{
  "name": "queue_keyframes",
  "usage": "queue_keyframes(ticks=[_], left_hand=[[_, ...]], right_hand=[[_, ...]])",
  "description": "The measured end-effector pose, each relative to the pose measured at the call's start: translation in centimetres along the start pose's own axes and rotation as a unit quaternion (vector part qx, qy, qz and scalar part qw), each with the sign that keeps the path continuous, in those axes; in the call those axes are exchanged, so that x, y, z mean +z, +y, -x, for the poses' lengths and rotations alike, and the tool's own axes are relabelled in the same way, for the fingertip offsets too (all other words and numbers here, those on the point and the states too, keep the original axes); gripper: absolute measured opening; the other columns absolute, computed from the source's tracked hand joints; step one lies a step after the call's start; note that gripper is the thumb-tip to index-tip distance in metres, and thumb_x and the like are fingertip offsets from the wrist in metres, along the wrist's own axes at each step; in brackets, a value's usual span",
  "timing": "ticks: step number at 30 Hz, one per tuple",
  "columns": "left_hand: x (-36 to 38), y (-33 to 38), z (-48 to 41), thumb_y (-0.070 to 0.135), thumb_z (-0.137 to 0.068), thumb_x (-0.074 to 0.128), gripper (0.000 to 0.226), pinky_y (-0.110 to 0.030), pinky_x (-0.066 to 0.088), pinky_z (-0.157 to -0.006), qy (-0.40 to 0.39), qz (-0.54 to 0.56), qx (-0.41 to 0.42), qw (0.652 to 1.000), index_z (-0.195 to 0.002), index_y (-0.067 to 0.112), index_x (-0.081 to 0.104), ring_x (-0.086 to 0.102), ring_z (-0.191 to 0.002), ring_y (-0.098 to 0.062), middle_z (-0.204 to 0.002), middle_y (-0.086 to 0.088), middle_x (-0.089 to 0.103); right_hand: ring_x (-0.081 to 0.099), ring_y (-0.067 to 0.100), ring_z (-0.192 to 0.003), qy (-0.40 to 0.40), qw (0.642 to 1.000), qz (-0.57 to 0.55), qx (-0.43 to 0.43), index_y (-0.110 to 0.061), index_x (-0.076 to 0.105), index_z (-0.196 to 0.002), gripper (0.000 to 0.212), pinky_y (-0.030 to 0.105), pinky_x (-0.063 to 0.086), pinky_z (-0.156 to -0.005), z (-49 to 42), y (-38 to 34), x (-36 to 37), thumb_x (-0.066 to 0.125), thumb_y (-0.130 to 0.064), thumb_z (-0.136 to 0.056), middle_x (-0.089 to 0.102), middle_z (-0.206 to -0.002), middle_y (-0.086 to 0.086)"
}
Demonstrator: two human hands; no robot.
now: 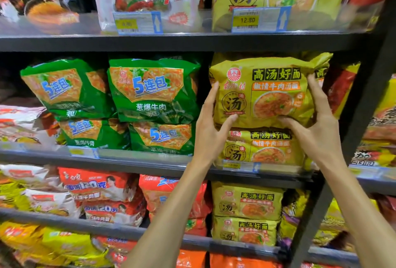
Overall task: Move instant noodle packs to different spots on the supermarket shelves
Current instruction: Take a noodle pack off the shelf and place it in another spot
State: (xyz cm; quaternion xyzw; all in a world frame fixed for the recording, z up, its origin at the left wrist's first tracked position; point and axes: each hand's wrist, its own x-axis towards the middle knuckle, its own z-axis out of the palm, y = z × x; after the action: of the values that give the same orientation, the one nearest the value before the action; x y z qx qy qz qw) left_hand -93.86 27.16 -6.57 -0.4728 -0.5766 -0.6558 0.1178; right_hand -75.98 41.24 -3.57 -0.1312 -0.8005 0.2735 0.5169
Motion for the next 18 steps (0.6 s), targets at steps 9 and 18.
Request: queue_keyframes(ticks=[9, 18], left_hand=[[0.4, -0.3, -0.5, 0.014, -0.100, 0.065, 0.075, -0.044, 0.033, -0.124, -0.008, -0.037, 0.052, 0.998, -0.156, 0.038, 0.022, 0.028, -0.152, 0.000, -0.161, 0.024, 0.028], [0.2, -1.7, -1.1, 0.025, -0.101, 0.065, 0.072, -0.049, 0.039, -0.119, -0.017, -0.057, 0.046, 0.997, -0.159, 0.034, 0.025, 0.039, -0.150, -0.013, -0.164, 0.009, 0.036]], right_hand=[[0.031, -0.035, -0.119, 0.026, 0.999, 0.004, -0.020, -0.029, 0.025, -0.155, 0.091, -0.006, 0.030, -0.095, -0.4, 1.0, 0.9, 0.076, -0.005, -0.084, 0.025, -0.142, -0.040], [0.043, 0.001, -0.137, 0.012, 0.999, 0.032, -0.029, -0.040, 0.017, -0.157, 0.093, 0.002, 0.031, -0.104, -1.2, 1.6, 1.1, 0.075, -0.017, -0.088, 0.035, -0.154, -0.021]])
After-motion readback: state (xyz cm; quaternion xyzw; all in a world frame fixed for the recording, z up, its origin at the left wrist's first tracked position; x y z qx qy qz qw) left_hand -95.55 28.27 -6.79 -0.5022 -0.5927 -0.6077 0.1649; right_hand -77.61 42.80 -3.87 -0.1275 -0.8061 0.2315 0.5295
